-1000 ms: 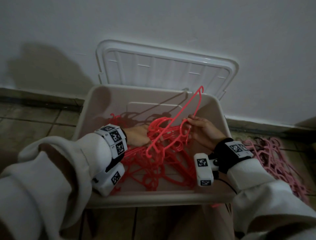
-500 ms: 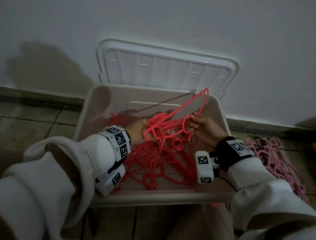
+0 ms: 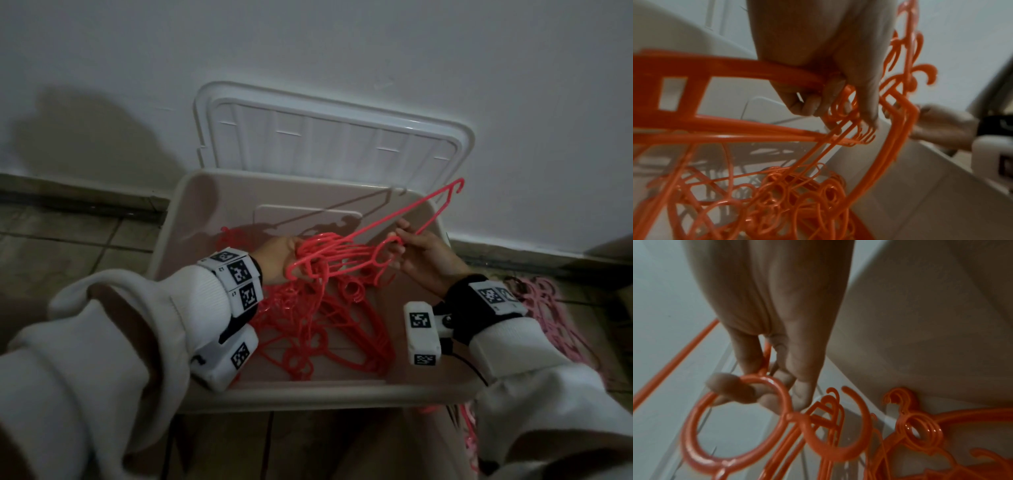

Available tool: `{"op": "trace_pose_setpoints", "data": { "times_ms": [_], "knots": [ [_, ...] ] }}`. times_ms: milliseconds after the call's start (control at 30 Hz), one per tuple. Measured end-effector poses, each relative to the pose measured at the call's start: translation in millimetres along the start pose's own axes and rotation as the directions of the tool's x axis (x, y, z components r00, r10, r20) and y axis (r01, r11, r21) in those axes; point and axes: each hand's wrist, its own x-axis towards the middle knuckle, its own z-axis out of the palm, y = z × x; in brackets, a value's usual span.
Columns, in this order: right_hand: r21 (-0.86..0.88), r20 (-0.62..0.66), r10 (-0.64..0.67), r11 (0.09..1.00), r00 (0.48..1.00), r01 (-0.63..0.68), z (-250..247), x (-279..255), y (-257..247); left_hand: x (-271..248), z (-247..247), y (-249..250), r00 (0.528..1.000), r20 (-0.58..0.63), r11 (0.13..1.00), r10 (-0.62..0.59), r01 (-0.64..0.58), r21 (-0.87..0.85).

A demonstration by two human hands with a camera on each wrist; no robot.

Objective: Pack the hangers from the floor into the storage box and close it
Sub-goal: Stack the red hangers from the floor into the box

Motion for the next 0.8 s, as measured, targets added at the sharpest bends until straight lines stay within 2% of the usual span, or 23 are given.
{"op": "trace_pose_setpoints", "data": {
  "times_ms": [67, 100, 133, 200, 367, 467, 600, 733, 800],
  "knots": [
    [-0.018, -0.05, -0.031, 0.999, 0.998, 0.03, 2.8, 1.1, 1.4, 7.4, 2.4, -5.3, 0.986, 0.123, 0.96, 0.114, -0.077, -0.271],
    [-0.013, -0.055, -0.045, 0.999, 0.997, 0.044, 3.9, 1.6, 1.8, 12.9, 3.6, -11.1, 0.979, 0.134, 0.916, 0.153, -0.09, -0.392],
    [-0.006, -0.061, -0.062, 0.998, 0.996, 0.062, 5.3, 2.1, 2.1, 17.0, 2.7, -16.0, 0.981, 0.115, 0.893, 0.158, -0.092, -0.44],
    [-0.01, -0.076, -0.1, 0.995, 0.992, 0.1, 8.7, 1.8, 3.4, 12.4, 1.5, -14.3, 0.982, 0.126, 0.915, 0.14, -0.08, -0.397],
    [-0.139, -0.136, -0.162, 0.98, 0.977, 0.143, 12.5, 3.8, 8.3, 9.6, 3.8, -7.3, 0.993, 0.08, 0.995, 0.085, -0.08, -0.067],
    [-0.092, -0.132, -0.175, 0.982, 0.976, 0.163, 14.0, 3.7, 9.9, 11.9, 2.8, -6.7, 0.989, 0.114, 0.991, 0.092, -0.08, -0.104],
    [0.0, -0.103, -0.174, 0.985, 0.979, 0.174, 15.3, 2.2, 10.1, 10.7, 4.2, -3.7, 0.988, 0.121, 0.996, 0.093, -0.094, 0.005],
    [-0.03, -0.098, -0.169, 0.985, 0.981, 0.167, 15.3, 2.8, 8.5, 9.6, 7.9, -6.2, 0.991, 0.038, 0.991, 0.132, -0.133, 0.029],
    [-0.027, -0.099, -0.173, 0.985, 0.98, 0.171, 16.5, 2.4, 8.1, 11.5, 9.3, -8.7, 0.984, 0.036, 0.984, 0.174, -0.176, 0.033]
  ]
}}
